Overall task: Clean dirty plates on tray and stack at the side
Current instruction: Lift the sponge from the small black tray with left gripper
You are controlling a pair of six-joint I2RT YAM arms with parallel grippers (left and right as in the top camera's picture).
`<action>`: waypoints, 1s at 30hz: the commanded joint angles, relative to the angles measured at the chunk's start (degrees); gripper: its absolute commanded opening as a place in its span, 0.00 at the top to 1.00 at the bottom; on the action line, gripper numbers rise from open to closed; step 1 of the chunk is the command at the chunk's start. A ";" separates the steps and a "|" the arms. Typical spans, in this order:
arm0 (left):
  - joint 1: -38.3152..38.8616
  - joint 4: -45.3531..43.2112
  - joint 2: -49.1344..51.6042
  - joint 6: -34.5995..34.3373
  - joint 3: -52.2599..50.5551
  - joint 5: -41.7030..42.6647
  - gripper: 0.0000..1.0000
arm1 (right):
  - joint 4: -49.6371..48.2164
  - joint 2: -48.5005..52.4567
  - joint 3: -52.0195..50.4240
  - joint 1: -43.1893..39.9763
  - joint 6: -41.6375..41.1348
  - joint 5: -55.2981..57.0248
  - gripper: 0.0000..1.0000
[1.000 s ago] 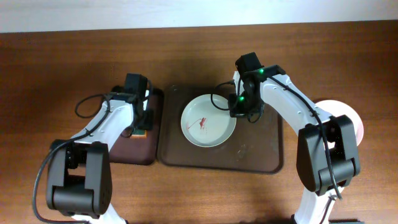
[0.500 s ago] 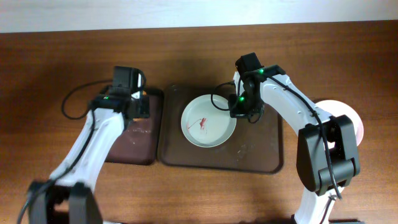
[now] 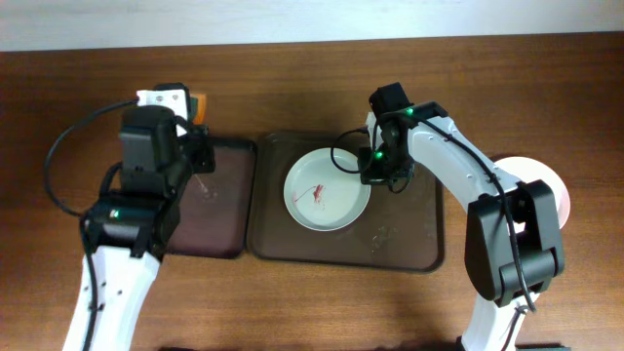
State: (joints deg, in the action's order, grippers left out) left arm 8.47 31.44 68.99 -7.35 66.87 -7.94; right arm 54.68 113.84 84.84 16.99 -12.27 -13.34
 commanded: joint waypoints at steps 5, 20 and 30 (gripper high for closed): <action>-0.39 -2.75 -7.89 -0.81 1.01 0.22 1.00 | 0.00 0.92 -0.35 0.26 -0.44 0.52 0.96; -0.39 -3.56 -9.84 -12.90 0.98 0.13 1.00 | 0.02 0.92 -0.35 0.26 -0.44 0.52 0.96; -0.39 -3.15 -7.82 -20.50 0.83 0.00 1.00 | 0.00 0.92 -0.35 0.26 -0.44 0.52 0.96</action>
State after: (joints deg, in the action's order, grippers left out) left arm 8.47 28.23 60.16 -25.30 66.87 -7.94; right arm 54.68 113.84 84.84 16.99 -12.27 -13.34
